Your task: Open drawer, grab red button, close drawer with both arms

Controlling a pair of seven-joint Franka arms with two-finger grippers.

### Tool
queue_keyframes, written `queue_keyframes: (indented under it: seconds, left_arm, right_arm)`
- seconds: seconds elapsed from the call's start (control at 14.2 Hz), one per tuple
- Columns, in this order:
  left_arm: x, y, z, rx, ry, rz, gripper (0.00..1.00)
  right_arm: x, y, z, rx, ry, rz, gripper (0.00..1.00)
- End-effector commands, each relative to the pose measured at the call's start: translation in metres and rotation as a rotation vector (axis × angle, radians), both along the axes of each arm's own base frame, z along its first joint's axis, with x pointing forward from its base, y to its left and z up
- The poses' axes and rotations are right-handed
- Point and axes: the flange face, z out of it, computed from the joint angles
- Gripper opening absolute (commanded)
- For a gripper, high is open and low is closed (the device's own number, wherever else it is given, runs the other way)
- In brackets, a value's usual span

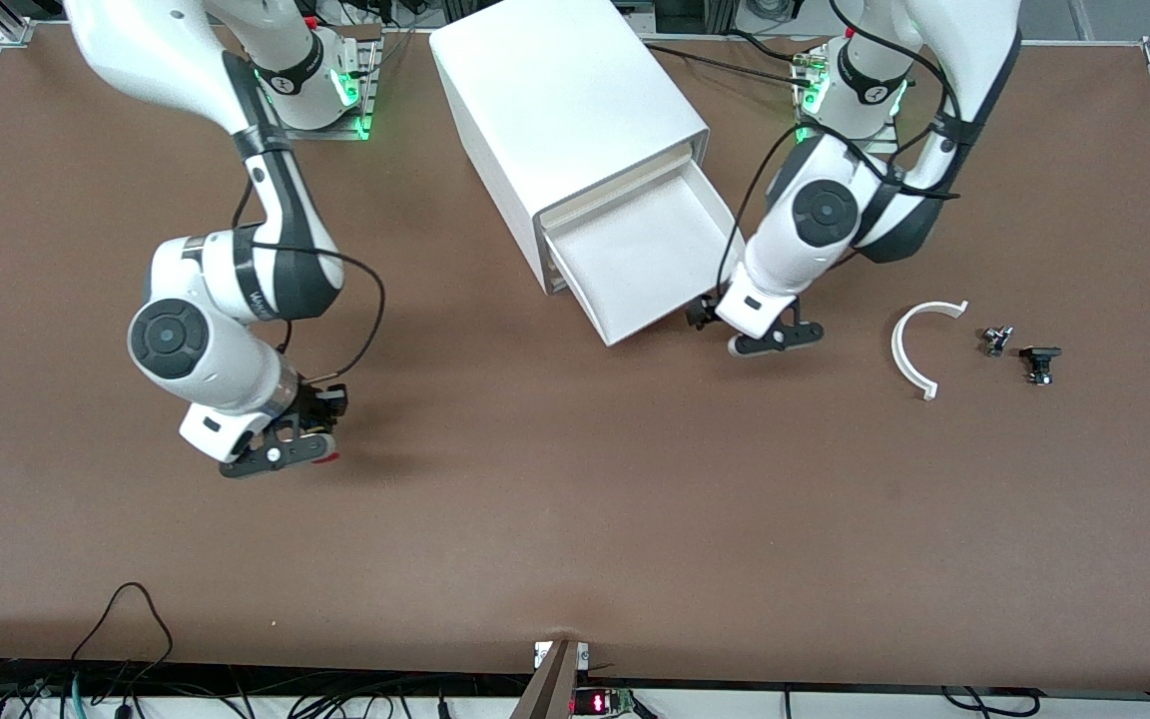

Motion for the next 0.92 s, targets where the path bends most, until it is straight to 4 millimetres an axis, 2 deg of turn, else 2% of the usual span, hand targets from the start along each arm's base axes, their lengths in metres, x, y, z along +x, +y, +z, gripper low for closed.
queue_keyframes:
  seconds: [0.0, 0.21, 0.35, 0.49, 0.7, 0.77, 0.85]
  left_arm:
    - [-0.048, -0.040, 0.004, -0.003, 0.034, 0.020, 1.00]
    - [-0.099, -0.074, 0.005, -0.004, 0.103, -0.024, 1.00]
    - [-0.125, -0.087, 0.002, -0.014, 0.142, -0.038, 1.00]
    - [-0.129, -0.089, 0.006, -0.016, 0.139, -0.056, 1.00]
    - [-0.139, -0.097, 0.008, -0.019, 0.169, -0.066, 1.00]
    - [-0.130, -0.093, 0.016, -0.027, 0.153, -0.051, 1.00]
    - [-0.106, -0.076, 0.032, -0.032, 0.106, -0.011, 1.00]
  right_arm:
    - [-0.028, -0.022, -0.016, -0.005, 0.046, -0.074, 0.12]
    - [-0.042, -0.038, -0.048, -0.017, 0.065, -0.091, 0.12]
    - [-0.058, -0.045, -0.076, -0.022, 0.051, -0.088, 0.12]
    - [-0.072, -0.053, -0.100, -0.018, -0.001, -0.069, 0.12]
    - [-0.083, -0.057, -0.116, -0.016, -0.031, -0.061, 0.13]
    - [-0.083, -0.058, -0.119, -0.017, -0.026, -0.064, 0.18]
    - [-0.081, -0.058, -0.117, -0.016, -0.028, -0.072, 0.38]
